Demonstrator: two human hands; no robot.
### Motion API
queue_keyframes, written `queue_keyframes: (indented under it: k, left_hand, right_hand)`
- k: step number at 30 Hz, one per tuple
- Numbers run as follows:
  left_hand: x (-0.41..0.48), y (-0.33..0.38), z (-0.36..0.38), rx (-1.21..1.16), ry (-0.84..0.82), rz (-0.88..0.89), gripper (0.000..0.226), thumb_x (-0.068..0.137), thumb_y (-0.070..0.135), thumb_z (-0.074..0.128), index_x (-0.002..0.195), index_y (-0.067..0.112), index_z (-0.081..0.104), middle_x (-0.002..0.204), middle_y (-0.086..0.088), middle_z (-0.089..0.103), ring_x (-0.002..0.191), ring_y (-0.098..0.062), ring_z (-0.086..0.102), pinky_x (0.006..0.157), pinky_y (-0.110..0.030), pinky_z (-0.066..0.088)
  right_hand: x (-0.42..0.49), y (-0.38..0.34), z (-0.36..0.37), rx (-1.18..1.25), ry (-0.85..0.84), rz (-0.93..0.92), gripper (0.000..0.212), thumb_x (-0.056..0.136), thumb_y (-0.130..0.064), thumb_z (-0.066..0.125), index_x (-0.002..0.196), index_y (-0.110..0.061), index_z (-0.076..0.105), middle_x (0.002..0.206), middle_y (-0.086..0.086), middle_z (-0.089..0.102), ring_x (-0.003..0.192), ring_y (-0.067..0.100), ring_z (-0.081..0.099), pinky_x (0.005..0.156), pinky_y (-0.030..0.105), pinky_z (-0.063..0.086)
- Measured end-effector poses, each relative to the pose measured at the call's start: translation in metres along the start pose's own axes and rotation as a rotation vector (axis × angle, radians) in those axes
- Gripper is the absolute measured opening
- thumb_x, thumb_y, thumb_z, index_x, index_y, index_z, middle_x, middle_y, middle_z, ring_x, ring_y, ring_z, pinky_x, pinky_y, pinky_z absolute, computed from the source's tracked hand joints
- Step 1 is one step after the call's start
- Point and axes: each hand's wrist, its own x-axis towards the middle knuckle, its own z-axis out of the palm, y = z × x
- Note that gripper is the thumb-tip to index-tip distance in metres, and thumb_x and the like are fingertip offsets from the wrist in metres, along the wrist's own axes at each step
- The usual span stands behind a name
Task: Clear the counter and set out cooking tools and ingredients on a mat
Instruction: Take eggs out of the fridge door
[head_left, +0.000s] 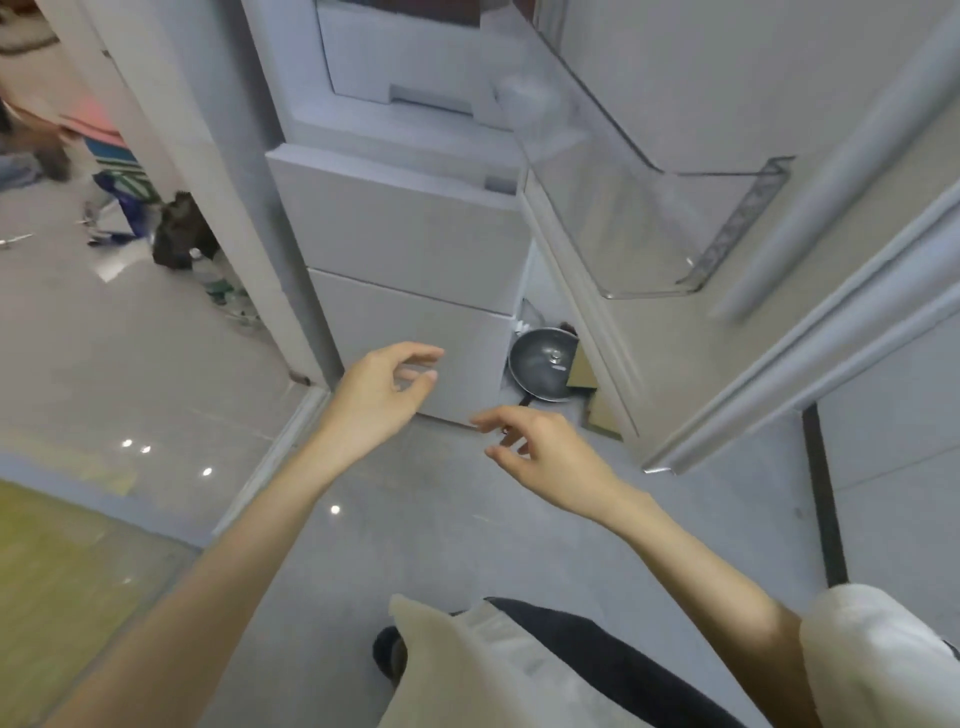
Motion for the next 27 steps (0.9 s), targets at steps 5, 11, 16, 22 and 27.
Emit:
queue_keyframes:
  k: [5,11,16,22,27]
  left_hand:
    - [0.047,-0.008,-0.049,0.017,-0.073,0.071,0.025,0.09,0.013,0.058,0.114,0.02,0.065,0.105,0.014,0.064,0.1,-0.008,0.064,0.092,-0.026,0.048]
    - [0.115,-0.013,-0.093,-0.012,-0.144,0.227,0.027,0.092,0.01,0.056,0.117,0.015,0.064,0.109,0.009,0.064,0.096,-0.004,0.059,0.085,-0.009,0.04]
    - [0.169,0.0,-0.115,-0.074,-0.255,0.393,0.028,0.091,0.01,0.056,0.116,0.02,0.064,0.106,0.011,0.064,0.094,-0.005,0.059,0.079,-0.005,0.04]
    - [0.21,0.028,-0.151,-0.096,-0.444,0.645,0.029,0.09,0.012,0.056,0.114,0.024,0.065,0.102,0.014,0.065,0.084,0.006,0.059,0.073,0.003,0.039]
    - [0.231,0.064,-0.18,-0.134,-0.523,0.82,0.031,0.089,0.011,0.054,0.116,0.024,0.064,0.111,0.013,0.065,0.094,-0.003,0.06,0.08,-0.005,0.043]
  right_hand:
    - [0.051,-0.034,0.003,0.025,0.08,0.071,0.033,0.09,-0.017,0.058,0.122,-0.023,0.06,0.116,-0.009,0.064,0.086,0.006,0.061,0.079,0.018,0.048]
    - [0.086,-0.069,-0.008,-0.001,0.242,0.166,0.033,0.092,-0.022,0.057,0.124,-0.028,0.057,0.117,-0.012,0.063,0.094,0.005,0.06,0.082,0.021,0.047]
    - [0.107,-0.103,-0.018,-0.007,0.454,0.272,0.031,0.091,-0.019,0.057,0.121,-0.026,0.059,0.114,-0.014,0.064,0.086,-0.002,0.061,0.079,0.016,0.048]
    - [0.131,-0.16,-0.026,-0.046,0.728,0.438,0.031,0.089,-0.012,0.059,0.118,-0.024,0.062,0.111,-0.015,0.065,0.088,0.001,0.061,0.082,0.029,0.051]
    - [0.136,-0.209,-0.038,-0.091,0.91,0.513,0.029,0.091,-0.015,0.06,0.118,-0.026,0.061,0.109,-0.014,0.065,0.09,0.006,0.062,0.082,0.029,0.051]
